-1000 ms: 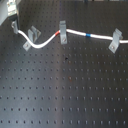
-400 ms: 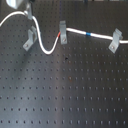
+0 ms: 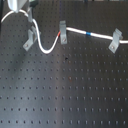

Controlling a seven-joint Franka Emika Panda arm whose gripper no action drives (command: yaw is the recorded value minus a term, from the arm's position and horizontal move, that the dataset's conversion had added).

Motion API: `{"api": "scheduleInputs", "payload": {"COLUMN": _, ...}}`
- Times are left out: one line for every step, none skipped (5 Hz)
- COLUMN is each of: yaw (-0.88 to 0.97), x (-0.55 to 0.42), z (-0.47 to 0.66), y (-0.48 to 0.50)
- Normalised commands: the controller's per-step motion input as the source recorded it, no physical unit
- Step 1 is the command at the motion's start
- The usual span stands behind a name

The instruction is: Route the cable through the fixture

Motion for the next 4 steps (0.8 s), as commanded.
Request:
{"api": "scheduleInputs", "payload": {"yaw": 0.09, "x": -0.322, "z": 0.35, "y": 0.219}}
{"api": "scheduleInputs", "payload": {"yaw": 0.04, "x": -0.336, "z": 0.44, "y": 0.147}}
{"api": "scheduleInputs", "payload": {"yaw": 0.03, "x": -0.468, "z": 0.57, "y": 0.053}}
{"api": "scheduleInputs", "payload": {"yaw": 0.0, "x": 0.001, "z": 0.05, "y": 0.0}}
